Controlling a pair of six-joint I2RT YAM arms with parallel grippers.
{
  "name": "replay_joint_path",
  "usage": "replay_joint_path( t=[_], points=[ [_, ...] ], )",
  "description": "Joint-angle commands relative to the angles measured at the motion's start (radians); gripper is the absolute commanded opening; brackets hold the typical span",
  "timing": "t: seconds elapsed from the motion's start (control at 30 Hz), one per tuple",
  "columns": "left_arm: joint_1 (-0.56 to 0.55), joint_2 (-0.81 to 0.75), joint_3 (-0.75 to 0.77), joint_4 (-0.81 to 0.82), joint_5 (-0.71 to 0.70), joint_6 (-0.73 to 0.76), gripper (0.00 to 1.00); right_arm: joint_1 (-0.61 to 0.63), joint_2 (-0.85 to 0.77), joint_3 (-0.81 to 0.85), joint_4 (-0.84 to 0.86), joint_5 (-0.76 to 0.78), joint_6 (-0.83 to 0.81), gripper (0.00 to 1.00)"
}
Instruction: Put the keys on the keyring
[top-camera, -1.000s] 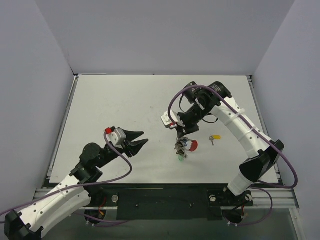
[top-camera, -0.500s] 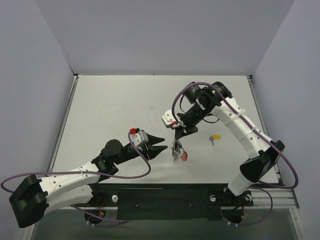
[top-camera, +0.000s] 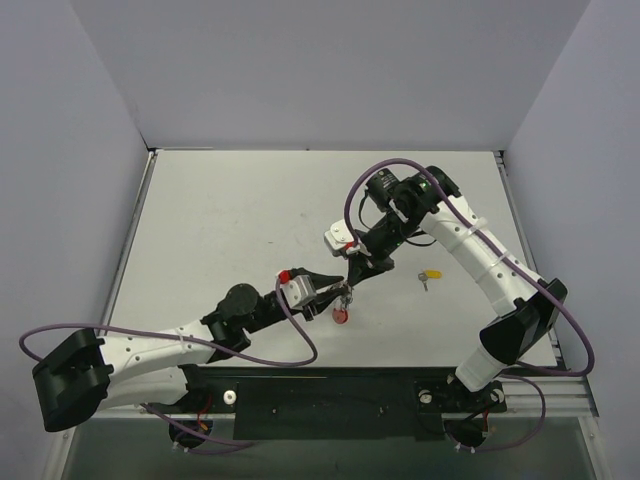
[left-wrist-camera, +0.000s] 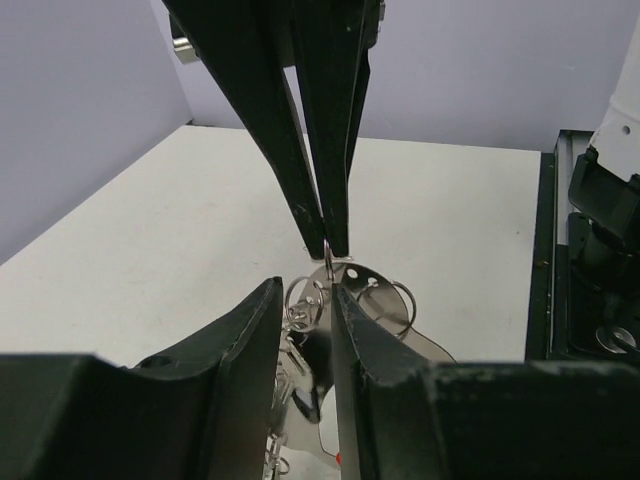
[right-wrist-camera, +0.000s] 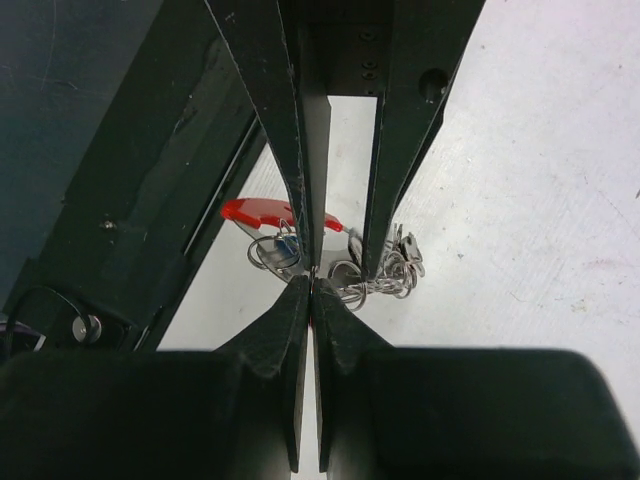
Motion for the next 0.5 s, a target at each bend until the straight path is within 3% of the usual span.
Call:
replay_joint_path(
  t=[0.0,0.47],
  points=[
    [-0.016,0.02,0.061,0.085,-0.062,0.047,0.36,-0.009,-0.033,-0.017,-0.215,-0.083,-0.025,0.0],
    [-0.026,0.012,0.074,0.053,-0.019,0.052,0.33,-0.029,-0.04,-0.018,-0.212,-0.092,-0.021,0.0]
  ],
)
